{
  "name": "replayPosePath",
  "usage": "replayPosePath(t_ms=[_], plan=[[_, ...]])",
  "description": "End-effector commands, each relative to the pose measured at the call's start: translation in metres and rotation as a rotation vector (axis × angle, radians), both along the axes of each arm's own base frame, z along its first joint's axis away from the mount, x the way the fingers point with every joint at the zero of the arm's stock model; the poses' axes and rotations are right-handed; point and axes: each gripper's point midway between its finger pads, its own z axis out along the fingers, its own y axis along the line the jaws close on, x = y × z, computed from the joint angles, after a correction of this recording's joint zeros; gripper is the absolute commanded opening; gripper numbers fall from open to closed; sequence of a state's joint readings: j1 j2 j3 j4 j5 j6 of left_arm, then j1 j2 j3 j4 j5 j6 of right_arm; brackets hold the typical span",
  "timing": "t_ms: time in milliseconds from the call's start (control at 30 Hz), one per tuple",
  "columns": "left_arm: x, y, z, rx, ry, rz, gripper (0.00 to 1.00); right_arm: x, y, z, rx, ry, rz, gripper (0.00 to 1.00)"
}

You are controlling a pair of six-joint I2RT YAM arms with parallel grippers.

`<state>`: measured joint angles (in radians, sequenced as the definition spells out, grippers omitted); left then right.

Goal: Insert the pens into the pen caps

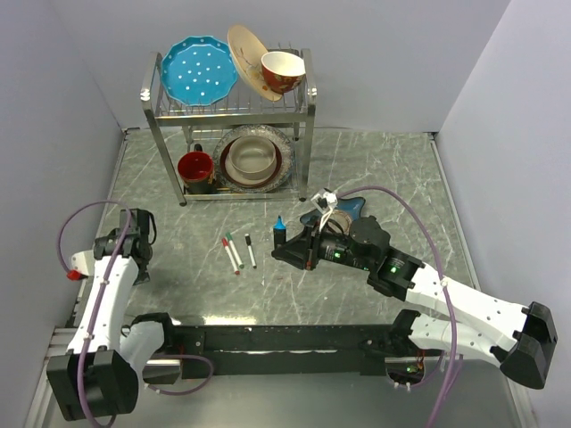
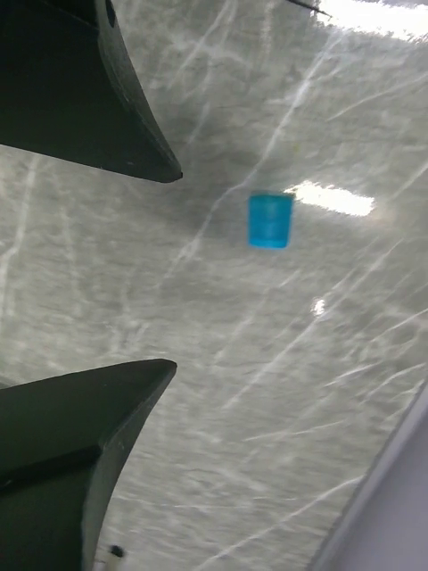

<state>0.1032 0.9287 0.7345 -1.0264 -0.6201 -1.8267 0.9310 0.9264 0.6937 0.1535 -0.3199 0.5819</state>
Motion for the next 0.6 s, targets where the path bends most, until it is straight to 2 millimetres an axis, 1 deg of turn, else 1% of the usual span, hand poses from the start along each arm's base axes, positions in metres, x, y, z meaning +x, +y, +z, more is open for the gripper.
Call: replayPosePath(t_ms=[0, 67, 133, 233, 300, 367, 467, 567], plan=[[-0.001, 0.023, -0.008, 0.075, -0.003, 0.097, 0.85, 0.007, 0.001, 0.018, 0.023, -0.033, -0.027, 0.0], [-0.001, 0.029, -0.017, 0.077, 0.028, 0.098, 0.86, 0.008, 0.003, 0.016, 0.019, -0.027, -0.021, 0.0], [-0.005, 0.036, -0.021, 0.084, 0.064, 0.121, 0.88, 0.008, 0.004, 0.015, 0.015, -0.028, -0.015, 0.0], [-0.009, 0.049, -0.027, 0.104, 0.118, 0.143, 0.87, 0.01, 0.003, 0.01, 0.003, -0.028, -0.028, 0.0], [-0.008, 0.053, -0.035, 0.082, 0.14, 0.149, 0.85, 0.011, 0.004, 0.01, 0.004, -0.028, -0.028, 0.0], [0.002, 0.051, -0.044, 0.053, 0.145, 0.117, 0.84, 0.009, 0.006, 0.01, 0.007, -0.028, -0.016, 0.0], [0.007, 0.052, -0.053, 0.038, 0.18, 0.087, 0.85, 0.008, 0.006, 0.014, 0.008, -0.031, -0.007, 0.0], [0.009, 0.052, -0.057, 0.026, 0.207, 0.084, 0.85, 0.01, 0.003, 0.016, 0.004, -0.043, -0.025, 0.0]])
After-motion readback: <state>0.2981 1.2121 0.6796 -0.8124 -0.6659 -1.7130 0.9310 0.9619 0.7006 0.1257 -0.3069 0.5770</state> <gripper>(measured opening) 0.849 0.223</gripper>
